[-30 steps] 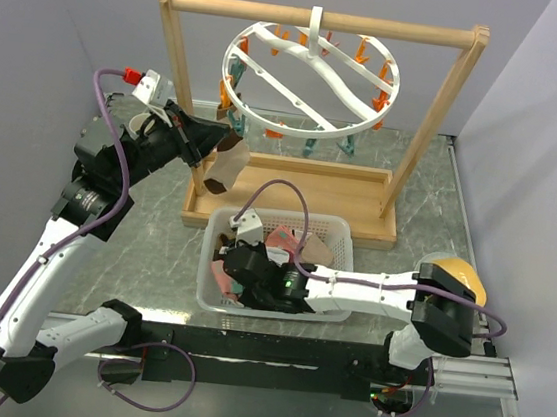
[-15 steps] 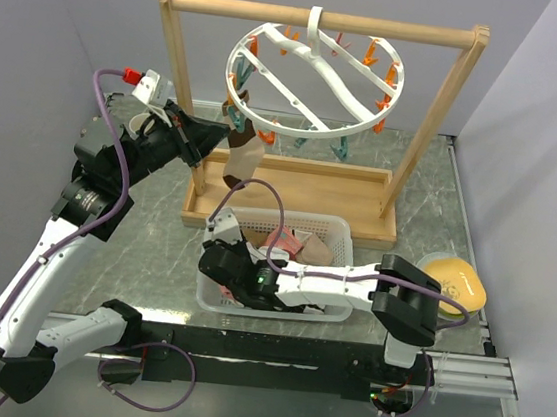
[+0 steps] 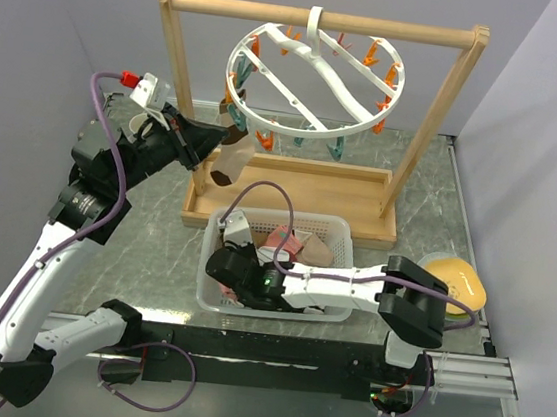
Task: Clip the socks to the hanger
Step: Adjust the sock in the bin, then pick up the sock from the bin, then adjust the hanger on the clothesline.
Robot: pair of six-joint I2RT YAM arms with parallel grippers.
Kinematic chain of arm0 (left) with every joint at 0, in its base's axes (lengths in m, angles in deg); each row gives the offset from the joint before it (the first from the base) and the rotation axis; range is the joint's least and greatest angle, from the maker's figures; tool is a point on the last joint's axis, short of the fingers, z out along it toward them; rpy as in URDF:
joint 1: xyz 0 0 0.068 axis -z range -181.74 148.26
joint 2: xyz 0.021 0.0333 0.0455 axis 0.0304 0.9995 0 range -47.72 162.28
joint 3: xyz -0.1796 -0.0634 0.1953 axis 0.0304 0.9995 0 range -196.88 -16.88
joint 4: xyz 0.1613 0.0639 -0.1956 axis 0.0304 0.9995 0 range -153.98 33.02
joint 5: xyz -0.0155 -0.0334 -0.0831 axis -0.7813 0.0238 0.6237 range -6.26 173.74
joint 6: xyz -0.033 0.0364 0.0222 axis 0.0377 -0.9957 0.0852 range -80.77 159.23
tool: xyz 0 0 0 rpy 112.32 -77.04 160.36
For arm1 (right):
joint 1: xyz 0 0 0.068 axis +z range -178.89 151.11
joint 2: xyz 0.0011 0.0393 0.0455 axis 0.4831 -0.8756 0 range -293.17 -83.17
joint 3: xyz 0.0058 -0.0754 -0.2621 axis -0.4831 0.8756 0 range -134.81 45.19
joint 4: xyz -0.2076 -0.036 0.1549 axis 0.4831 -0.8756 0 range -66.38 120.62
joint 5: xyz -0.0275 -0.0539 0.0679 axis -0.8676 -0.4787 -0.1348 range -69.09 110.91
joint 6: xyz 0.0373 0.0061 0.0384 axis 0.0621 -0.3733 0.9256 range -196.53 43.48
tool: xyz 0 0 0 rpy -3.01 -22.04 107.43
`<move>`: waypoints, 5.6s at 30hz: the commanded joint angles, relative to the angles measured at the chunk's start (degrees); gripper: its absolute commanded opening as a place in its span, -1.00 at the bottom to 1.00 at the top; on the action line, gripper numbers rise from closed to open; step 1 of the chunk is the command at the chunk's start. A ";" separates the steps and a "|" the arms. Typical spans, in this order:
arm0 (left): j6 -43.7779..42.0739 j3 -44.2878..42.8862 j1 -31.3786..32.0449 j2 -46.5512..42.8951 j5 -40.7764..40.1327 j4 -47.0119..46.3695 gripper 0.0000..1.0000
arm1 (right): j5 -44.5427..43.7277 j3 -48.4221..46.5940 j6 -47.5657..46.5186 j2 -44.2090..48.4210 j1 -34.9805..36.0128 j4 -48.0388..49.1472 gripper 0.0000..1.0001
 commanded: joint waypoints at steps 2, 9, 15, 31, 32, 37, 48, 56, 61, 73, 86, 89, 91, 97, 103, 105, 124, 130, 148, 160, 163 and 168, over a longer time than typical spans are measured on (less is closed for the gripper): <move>0.85 0.52 -0.14 -1.17 -0.58 -1.03 -0.98 | -3.94 2.17 2.99 4.36 0.39 -0.51 -1.00; 0.23 0.52 -0.14 -1.43 -0.75 -0.33 -0.98 | -6.13 5.25 4.40 10.14 1.53 -1.48 -1.00; -0.38 0.25 -0.14 -1.61 -0.67 0.02 -0.98 | -7.37 10.78 6.24 18.06 3.46 -2.97 -1.00; -0.12 0.87 -0.14 -2.58 -0.14 -0.33 -0.98 | -0.95 18.35 12.49 23.16 5.13 -9.13 -0.36; -0.21 0.78 -0.14 -2.66 -0.23 -0.33 -0.98 | -0.60 18.35 11.79 23.69 5.13 -8.52 -0.24; -0.30 0.61 -0.14 -2.58 -0.23 -0.24 -0.98 | 3.35 18.00 4.67 26.50 5.05 -2.46 0.17; -0.39 1.05 -0.14 -3.19 -0.49 -0.15 -0.98 | 6.87 13.96 -4.12 25.55 4.78 -0.16 0.22; -0.38 1.31 -0.14 -3.37 -0.75 -0.15 -0.98 | 9.51 9.65 -10.35 23.17 5.40 0.10 0.19; -0.56 1.49 -0.14 -3.54 -0.84 -0.15 -0.98 | 12.06 6.84 -11.60 19.31 6.36 -2.09 0.22; -0.30 1.05 -0.14 -3.63 -0.84 -0.41 -0.98 | 12.41 4.64 -11.68 15.35 8.21 -6.75 0.25; -0.12 0.78 -0.14 -3.72 -1.11 -0.15 -0.98 | 8.54 2.53 -16.69 8.50 7.16 -7.99 0.22; 0.06 0.52 -0.14 -3.72 -0.84 -0.06 -0.98 | 8.02 2.71 -17.05 7.79 6.10 -7.19 0.15; 0.06 0.52 -0.14 -3.72 -0.93 0.11 -0.98 | 7.23 2.70 -17.74 8.14 5.40 -6.84 0.02; -0.12 0.78 -0.14 -3.98 -1.11 0.20 -0.98 | 6.70 3.23 -18.97 11.04 3.55 -4.82 -0.51; 0.14 0.78 -0.14 -3.72 -1.02 -0.06 -0.98 | 5.30 4.64 -18.46 16.39 3.64 -3.59 -1.00; 0.06 0.78 -0.14 -3.54 -0.76 -0.15 -0.98 | 3.81 5.78 -18.10 19.21 4.08 -2.02 -1.00; -0.29 -0.54 -0.14 -2.49 0.39 0.37 -0.98 | -13.96 -4.14 -47.19 22.38 5.66 36.84 -1.00; -0.39 -1.06 -0.14 -1.52 0.39 -0.76 -0.24 | -14.31 -2.93 -47.72 25.53 5.57 36.67 -1.00; 4.01 -0.36 -0.14 1.56 5.82 -4.81 0.28 | -16.42 7.71 -36.91 39.25 5.84 25.07 -1.00; 7.00 0.35 2.76 4.01 15.77 -8.59 0.32 | -17.56 11.58 -37.17 45.05 5.75 24.54 -1.00; 6.39 -0.62 3.47 5.42 14.11 -8.94 0.36 | -17.38 12.02 -35.77 46.19 5.75 23.40 -1.00; 4.72 -3.34 4.52 8.06 10.06 -7.54 0.41 | -17.03 13.16 -33.57 47.86 5.75 21.11 -1.00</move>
